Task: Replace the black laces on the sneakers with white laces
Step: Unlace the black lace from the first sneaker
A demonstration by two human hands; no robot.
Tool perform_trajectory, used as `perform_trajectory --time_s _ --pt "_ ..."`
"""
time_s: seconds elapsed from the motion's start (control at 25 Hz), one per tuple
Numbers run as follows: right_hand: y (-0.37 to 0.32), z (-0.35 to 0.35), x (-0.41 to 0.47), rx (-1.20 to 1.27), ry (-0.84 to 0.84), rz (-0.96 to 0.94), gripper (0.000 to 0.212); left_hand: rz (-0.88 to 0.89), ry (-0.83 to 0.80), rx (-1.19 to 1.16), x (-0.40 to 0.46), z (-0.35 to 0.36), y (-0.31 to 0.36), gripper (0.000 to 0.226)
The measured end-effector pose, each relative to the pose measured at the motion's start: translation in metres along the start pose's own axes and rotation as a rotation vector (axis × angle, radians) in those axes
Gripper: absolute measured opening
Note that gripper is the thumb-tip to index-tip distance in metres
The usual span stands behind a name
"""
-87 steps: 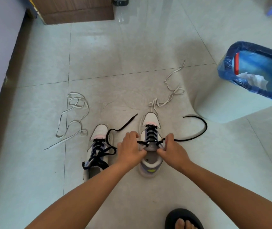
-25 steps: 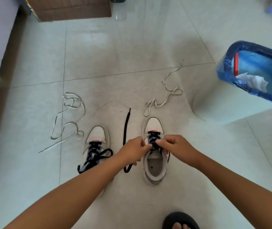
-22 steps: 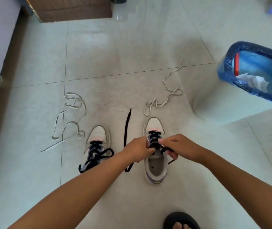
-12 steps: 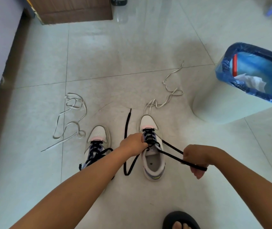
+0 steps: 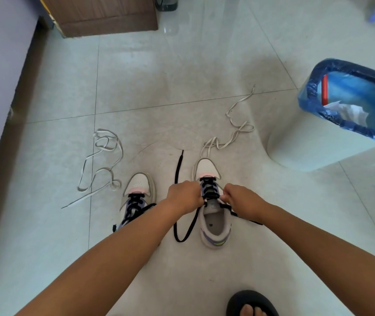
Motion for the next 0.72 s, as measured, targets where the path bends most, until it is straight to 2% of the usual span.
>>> perform_trajectory --time_s 0.2,0.24,0.28,0.32,0.4,0.44,0.48,0.52,0.56,0.6,0.68,0.72 --pt "-0.025 -0.002 -0.006 -0.592 0.081 -0.089 0.016 0.202 0.144 0.478 -0.003 -0.007 0.019 0.015" --pt "-0.033 -0.005 -0.008 -0.683 0.145 -0.136 0.020 0.216 0.152 0.507 -0.001 -0.005 0.018 0.018" --pt "-0.037 -0.010 -0.009 -0.727 0.180 -0.151 0.023 0.165 0.141 0.438 0.000 -0.005 0.012 0.019" --pt "-0.040 -0.013 -0.009 -0.750 0.230 -0.170 0.022 0.036 0.099 0.253 0.004 -0.003 -0.003 0.014" --pt "-0.019 -0.013 -0.003 -0.414 0.208 -0.037 0.008 -0.311 -0.089 -0.421 0.002 0.016 -0.036 0.016" --pt "-0.001 -0.008 0.000 -0.105 0.135 0.072 0.010 -0.473 -0.237 -0.804 -0.006 0.037 -0.040 0.021" --pt "0.013 0.000 0.001 0.182 0.082 0.164 0.019 -0.556 -0.343 -1.026 -0.013 0.051 -0.036 0.025" --pt "0.020 0.006 0.001 0.392 0.054 0.218 0.027 -0.557 -0.388 -1.088 -0.014 0.057 -0.031 0.028" --pt "0.020 0.008 0.000 0.481 0.041 0.221 0.031 -0.509 -0.387 -1.047 -0.012 0.057 -0.028 0.029" --pt "0.017 0.007 0.002 0.464 0.041 0.188 0.033 -0.425 -0.345 -0.951 -0.008 0.054 -0.025 0.030" --pt "0.011 0.005 0.004 0.358 0.073 0.116 0.033 -0.213 -0.172 -0.589 0.001 0.035 -0.022 0.028" --pt "0.012 0.003 0.004 0.358 0.099 0.113 0.031 -0.124 -0.074 -0.318 0.002 0.022 -0.020 0.023"
Point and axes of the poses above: each hand's wrist, its own x-axis towards the middle knuckle, its own z-axis out of the palm, y = z × x, the point moved 10 cm from there along x, towards the middle knuckle, and after that the axes turned 4 degrees about -z, right-handed, at the moved point
